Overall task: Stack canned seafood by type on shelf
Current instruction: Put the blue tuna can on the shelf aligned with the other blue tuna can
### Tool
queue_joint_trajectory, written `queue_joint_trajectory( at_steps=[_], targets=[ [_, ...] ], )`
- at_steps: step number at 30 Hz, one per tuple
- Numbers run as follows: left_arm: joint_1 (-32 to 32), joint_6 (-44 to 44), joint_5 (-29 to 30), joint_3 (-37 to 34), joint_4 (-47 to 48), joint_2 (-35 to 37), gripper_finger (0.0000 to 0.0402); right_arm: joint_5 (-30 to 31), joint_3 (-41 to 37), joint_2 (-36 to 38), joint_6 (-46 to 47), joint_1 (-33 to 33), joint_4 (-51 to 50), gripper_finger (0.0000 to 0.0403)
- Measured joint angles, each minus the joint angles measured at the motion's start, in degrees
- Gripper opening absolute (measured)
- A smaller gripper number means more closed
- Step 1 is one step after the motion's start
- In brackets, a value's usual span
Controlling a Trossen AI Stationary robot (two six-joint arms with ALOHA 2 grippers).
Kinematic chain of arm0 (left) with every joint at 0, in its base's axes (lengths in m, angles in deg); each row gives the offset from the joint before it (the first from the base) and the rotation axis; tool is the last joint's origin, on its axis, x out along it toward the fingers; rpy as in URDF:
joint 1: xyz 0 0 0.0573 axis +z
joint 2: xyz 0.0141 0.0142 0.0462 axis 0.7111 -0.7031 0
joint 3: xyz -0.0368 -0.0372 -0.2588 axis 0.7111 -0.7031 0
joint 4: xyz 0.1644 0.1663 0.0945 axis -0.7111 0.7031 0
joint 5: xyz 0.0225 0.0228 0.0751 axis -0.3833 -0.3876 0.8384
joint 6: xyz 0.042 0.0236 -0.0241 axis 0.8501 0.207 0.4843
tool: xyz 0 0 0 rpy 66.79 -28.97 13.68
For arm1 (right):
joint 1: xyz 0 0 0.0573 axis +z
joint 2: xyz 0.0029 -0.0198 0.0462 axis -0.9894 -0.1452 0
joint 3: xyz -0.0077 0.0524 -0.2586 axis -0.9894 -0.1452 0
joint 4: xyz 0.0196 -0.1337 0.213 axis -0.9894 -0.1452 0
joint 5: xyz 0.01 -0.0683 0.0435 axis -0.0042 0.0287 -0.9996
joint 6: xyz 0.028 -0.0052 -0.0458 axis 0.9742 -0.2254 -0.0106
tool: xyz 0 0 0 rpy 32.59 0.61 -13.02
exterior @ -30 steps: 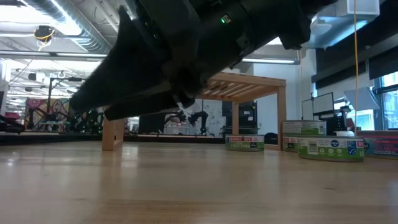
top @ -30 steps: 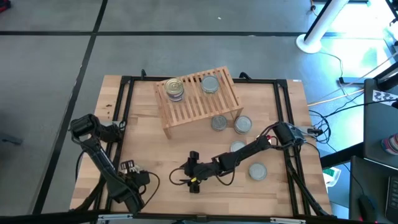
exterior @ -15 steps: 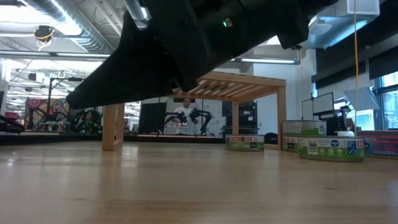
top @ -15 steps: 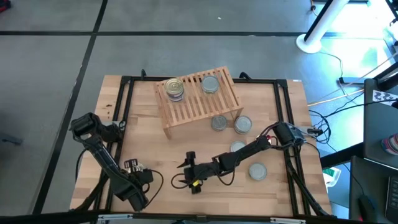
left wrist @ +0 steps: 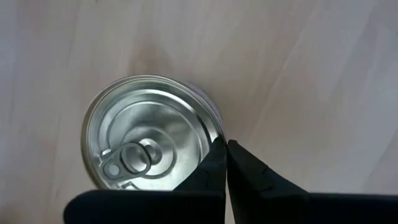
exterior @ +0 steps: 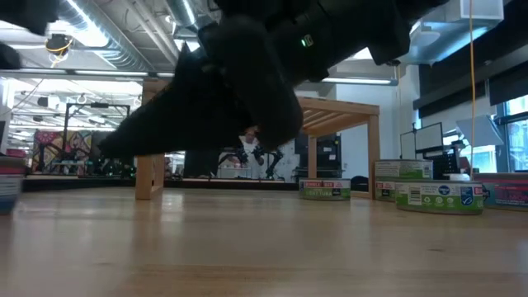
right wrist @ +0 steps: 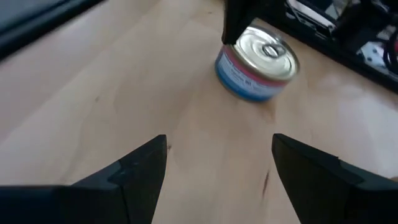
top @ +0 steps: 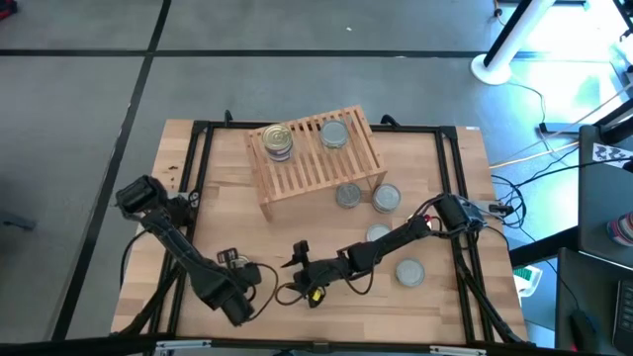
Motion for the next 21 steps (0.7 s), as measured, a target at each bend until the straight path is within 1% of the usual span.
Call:
queue_joint_trajectory(
  at_steps=[5,8,13,17,21],
  targets=[
    [3.3,3.3,0.0,0.0,-3.6,0.0,0.0,0.2,0.0,0.0,-6.8,0.0,-3.5,0.0289],
    [5.2,5.3,-0.2,0.0,-5.7,0.0,0.0,1.5,0.0,0.0,-9.8,0.0,-6.4,0.0289],
    [7.8,7.8,-0.5,-0.1,-8.2,-0.1,0.0,3.6,0.0,0.0,-9.8,0.0,-8.9,0.0289],
    [9.4,9.0,-0.9,-0.1,-9.3,-0.1,0.0,3.6,0.0,0.0,-9.8,0.0,-9.3,0.0289],
    [10.5,9.9,-2.5,-0.1,-9.3,-0.1,0.0,3.5,0.0,0.0,-9.8,0.0,-9.3,0.0289]
  ],
)
